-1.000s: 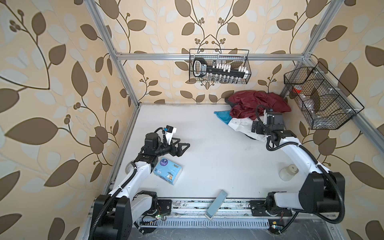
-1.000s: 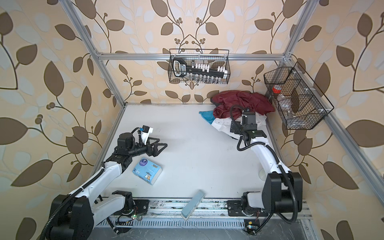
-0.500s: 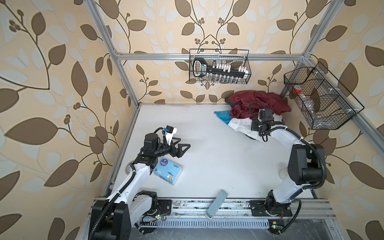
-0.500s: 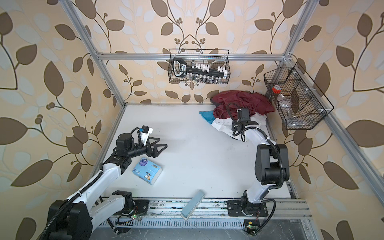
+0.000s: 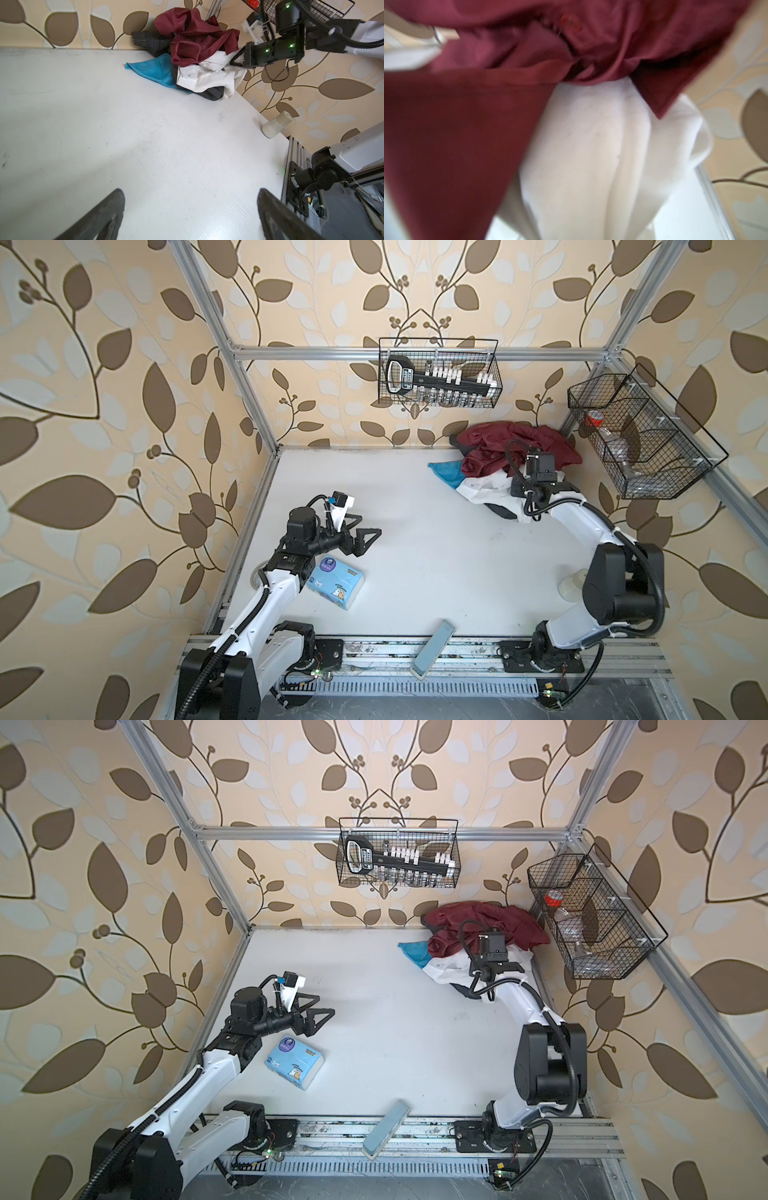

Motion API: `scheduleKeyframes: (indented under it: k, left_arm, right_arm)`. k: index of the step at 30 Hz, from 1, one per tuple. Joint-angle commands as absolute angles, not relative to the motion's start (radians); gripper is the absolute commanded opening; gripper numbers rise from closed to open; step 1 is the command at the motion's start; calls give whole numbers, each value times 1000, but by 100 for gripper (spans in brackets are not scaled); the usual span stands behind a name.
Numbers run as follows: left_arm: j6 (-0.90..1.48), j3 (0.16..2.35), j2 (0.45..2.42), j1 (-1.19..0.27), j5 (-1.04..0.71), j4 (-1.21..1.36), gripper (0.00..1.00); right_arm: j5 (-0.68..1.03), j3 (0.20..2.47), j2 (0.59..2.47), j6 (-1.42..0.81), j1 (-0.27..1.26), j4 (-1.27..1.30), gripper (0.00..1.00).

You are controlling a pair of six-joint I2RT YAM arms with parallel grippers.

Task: Pick out a specific cloth from the pile
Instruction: 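Lift the white shirt high out of the pile with the right gripper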

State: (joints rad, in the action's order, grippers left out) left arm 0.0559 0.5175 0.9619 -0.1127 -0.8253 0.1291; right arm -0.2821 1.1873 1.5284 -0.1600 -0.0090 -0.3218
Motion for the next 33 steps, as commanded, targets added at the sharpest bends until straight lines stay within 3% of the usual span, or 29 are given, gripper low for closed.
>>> scheduleKeyframes:
  k: [1, 19, 33]
  left_arm:
    - [29, 531, 926, -131, -811, 138, 99]
    - [0, 522, 866, -178, -759, 109, 99]
    - [-2, 522, 858, -181, -755, 107, 99]
  right_arm:
    - [-330, 1219, 1411, -152, -10, -310, 0]
    - [-375, 1440, 1225, -120, -11, -390, 0]
    - [-266, 1569, 1113, -144, -9, -365, 0]
